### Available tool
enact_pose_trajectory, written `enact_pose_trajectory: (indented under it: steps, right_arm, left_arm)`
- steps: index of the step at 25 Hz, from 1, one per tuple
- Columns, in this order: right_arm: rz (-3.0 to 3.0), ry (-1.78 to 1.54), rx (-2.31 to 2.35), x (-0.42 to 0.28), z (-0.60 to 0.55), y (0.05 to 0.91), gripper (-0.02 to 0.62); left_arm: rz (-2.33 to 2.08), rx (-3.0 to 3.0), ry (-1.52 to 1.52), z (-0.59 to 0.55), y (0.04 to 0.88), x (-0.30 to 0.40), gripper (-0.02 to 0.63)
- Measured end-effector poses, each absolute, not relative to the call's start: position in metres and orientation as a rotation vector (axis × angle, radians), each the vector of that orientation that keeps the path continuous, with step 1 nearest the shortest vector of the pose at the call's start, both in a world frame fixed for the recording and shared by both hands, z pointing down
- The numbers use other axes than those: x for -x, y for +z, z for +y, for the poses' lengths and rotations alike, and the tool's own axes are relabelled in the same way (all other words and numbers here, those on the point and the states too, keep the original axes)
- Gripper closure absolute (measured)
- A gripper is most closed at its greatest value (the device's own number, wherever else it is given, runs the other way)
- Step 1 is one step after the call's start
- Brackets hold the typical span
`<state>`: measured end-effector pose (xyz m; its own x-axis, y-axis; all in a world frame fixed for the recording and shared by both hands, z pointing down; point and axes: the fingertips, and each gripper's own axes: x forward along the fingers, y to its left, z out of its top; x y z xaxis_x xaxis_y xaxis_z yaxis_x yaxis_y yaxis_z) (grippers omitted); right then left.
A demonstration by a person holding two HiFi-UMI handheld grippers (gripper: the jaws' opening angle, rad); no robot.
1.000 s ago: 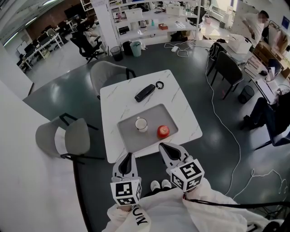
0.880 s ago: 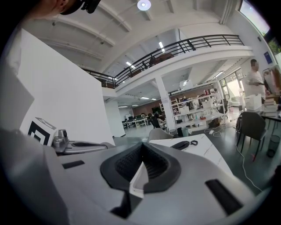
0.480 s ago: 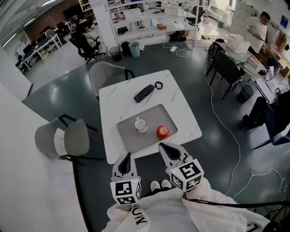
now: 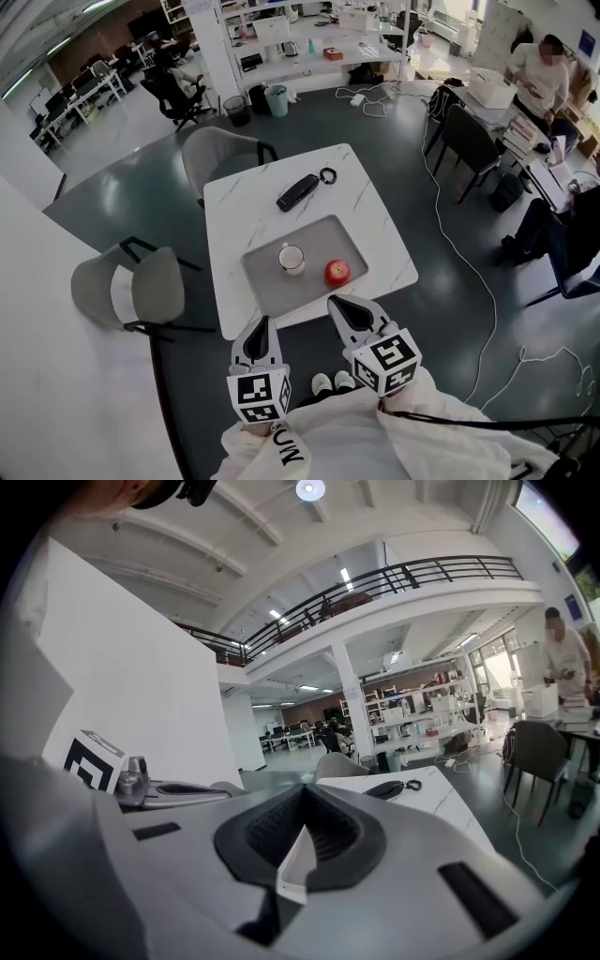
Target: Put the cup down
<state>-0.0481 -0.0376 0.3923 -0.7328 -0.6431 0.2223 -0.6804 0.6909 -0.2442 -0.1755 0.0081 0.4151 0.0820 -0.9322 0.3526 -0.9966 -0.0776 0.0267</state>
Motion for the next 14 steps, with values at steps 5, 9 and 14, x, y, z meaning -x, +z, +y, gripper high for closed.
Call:
enact_pose_trajectory:
  steps: [5, 9, 14]
  right_arm:
    - [-2.771, 0.477, -1.094, 0.053, -0.040, 0.394, 0.591]
    - [-2.768, 0.482, -1.094, 0.056, -0.043, 0.395, 0.591]
    - [-2.766, 0.482, -1.092, 0.062, -0.045, 0.397, 0.591]
  left_arm:
    - [-1.924, -2.098, 0.358, 0.006, 0.418, 0.180, 0.595]
    - [-1.915, -2.091, 0.367, 0.003, 0.424, 0.183, 0.596]
    - [-1.911, -2.083, 0.361, 0.001, 0.425, 0.190, 0.596]
